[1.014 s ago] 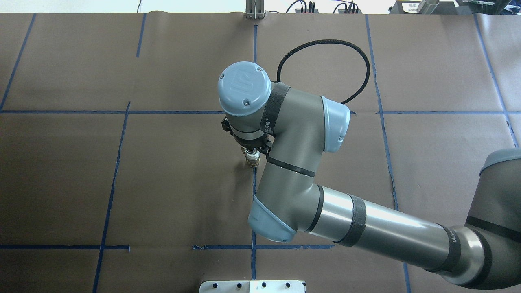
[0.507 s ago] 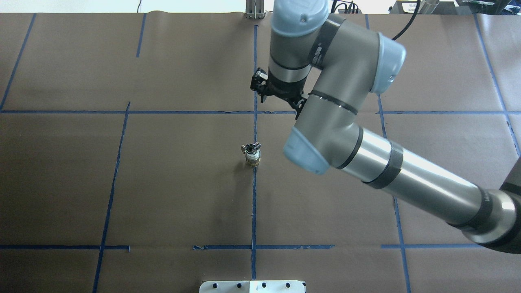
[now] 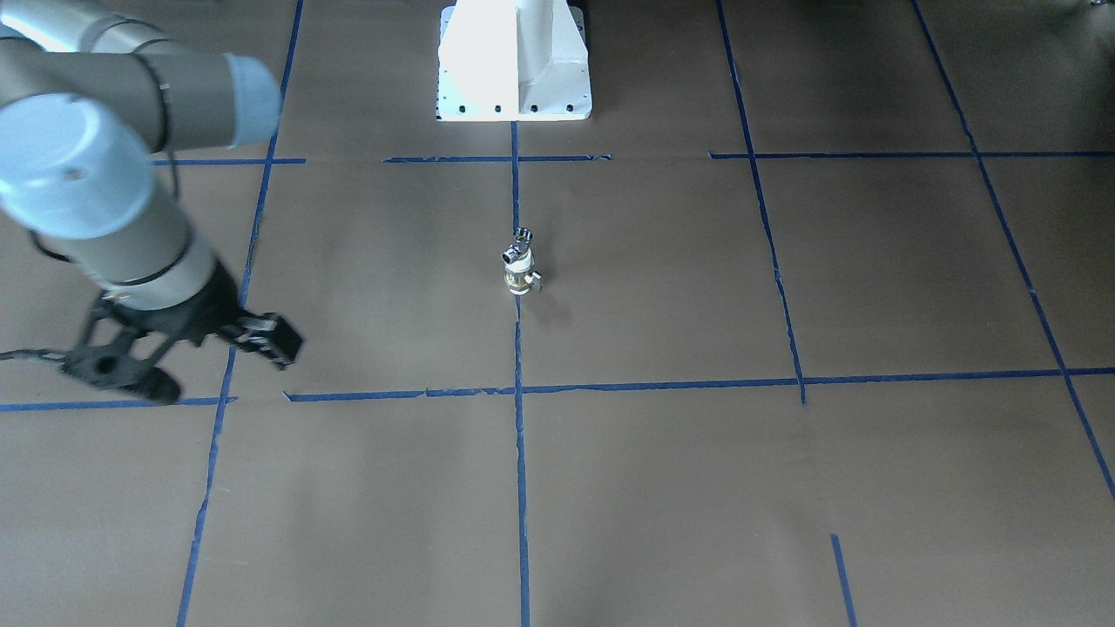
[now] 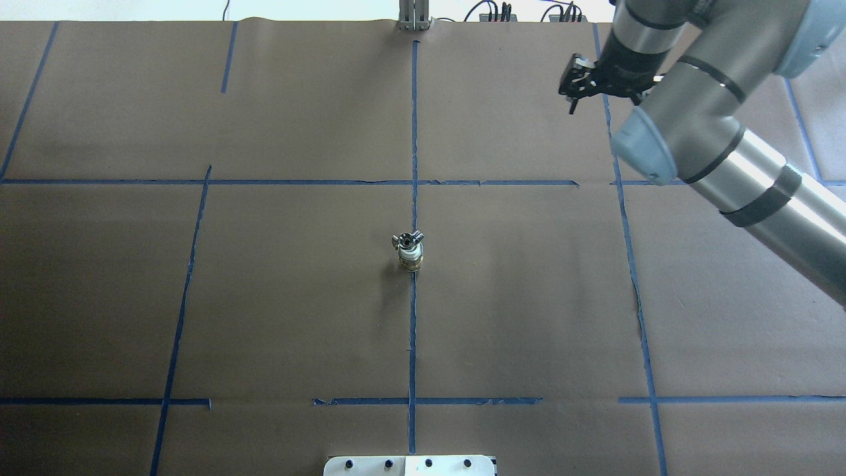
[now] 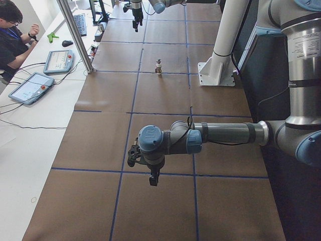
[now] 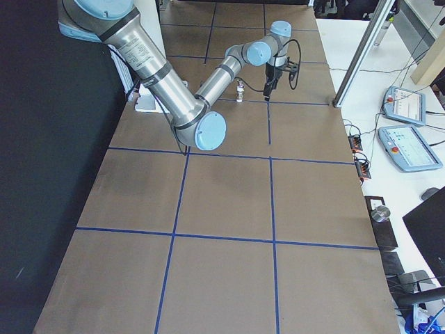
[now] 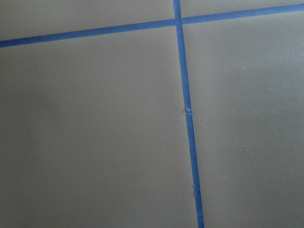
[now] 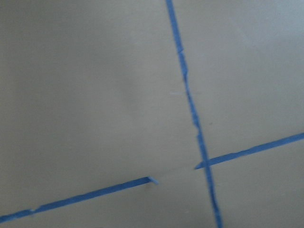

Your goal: Assemble PPR valve and pipe with both arms

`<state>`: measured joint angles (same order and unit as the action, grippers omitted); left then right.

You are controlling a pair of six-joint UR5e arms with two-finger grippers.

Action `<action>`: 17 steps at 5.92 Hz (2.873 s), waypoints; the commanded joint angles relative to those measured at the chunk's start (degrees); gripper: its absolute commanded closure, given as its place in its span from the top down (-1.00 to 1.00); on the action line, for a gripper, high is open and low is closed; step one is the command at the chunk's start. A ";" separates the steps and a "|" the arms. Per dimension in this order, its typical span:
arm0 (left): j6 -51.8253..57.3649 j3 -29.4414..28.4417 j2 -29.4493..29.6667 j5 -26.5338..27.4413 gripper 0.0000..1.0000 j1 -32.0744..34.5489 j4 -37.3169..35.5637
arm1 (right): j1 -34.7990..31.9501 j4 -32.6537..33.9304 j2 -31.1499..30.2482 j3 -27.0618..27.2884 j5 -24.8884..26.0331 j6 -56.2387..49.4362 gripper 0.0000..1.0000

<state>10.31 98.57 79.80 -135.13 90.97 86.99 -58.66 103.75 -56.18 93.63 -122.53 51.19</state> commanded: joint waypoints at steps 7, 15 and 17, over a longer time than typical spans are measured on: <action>0.15 2.23 -2.18 -0.05 1.00 0.09 0.38 | -30.80 -11.90 -45.14 3.93 -11.15 -64.03 1.00; 0.15 4.18 -4.48 0.04 1.00 -0.09 0.46 | -30.73 -12.52 -44.37 1.65 -12.99 -60.86 1.00; 0.15 4.18 -4.39 0.04 1.00 -0.17 0.55 | -30.73 -12.52 -44.37 1.64 -13.00 -60.86 1.00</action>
<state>10.46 102.75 75.35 -135.09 90.84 87.48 -89.38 91.23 -100.55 95.28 -135.46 -9.62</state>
